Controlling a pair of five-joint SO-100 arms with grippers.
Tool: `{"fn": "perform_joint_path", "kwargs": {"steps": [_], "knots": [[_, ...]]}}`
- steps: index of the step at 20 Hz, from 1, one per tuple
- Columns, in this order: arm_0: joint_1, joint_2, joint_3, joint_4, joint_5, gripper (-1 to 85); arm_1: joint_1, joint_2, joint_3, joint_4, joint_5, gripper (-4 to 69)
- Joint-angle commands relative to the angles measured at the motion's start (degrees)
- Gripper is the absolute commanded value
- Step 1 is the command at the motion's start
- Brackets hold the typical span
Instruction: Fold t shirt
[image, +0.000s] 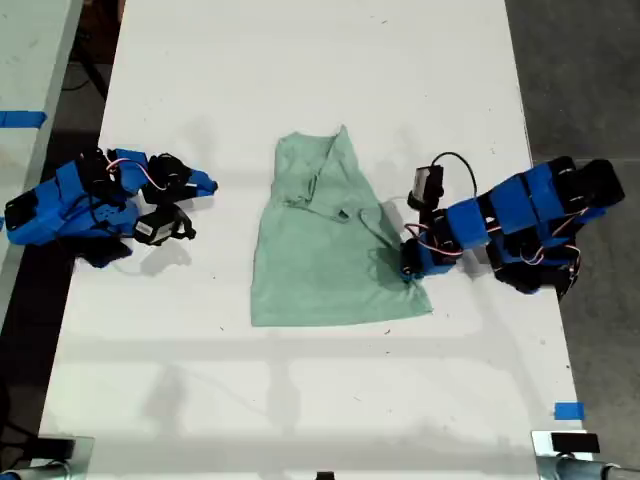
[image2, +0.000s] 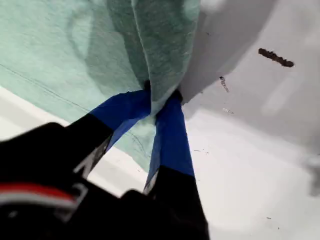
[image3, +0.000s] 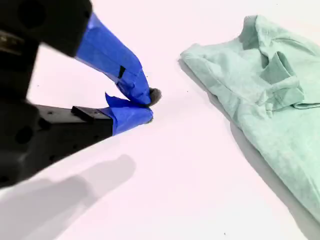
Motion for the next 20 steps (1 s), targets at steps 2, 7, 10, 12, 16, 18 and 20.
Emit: {"fn": "perform_joint_path", "kwargs": {"steps": [2, 7, 10, 12, 16, 18, 20], "knots": [[0.1, 0.4, 0.7, -1.0, 0.0, -0.1, 0.8, 2.2, -7.8, 6.9, -1.1, 1.5], [0.1, 0.4, 0.7, -1.0, 0.0, -0.1, 0.7, -5.7, -27.9, 14.4, -6.4, 1.5], [0.2, 0.4, 0.7, -1.0, 0.0, -0.1, 0.5, -18.1, -46.0, 18.1, -10.4, 1.4], [0.2, 0.4, 0.7, -1.0, 0.0, -0.1, 0.6, -28.2, -58.8, 20.3, -12.8, 1.4], [0.3, 0.4, 0.7, -1.0, 0.0, -0.1, 0.5, -41.3, -74.0, 22.2, -15.7, 18.3], [0.4, 0.4, 0.7, -1.0, 0.0, -0.1, 0.0, -40.8, -74.1, 22.8, -16.0, 34.0], [0.4, 0.4, 0.7, -1.0, 0.0, -0.1, -0.4, -38.2, -73.9, 24.4, -15.6, 34.5]]}}
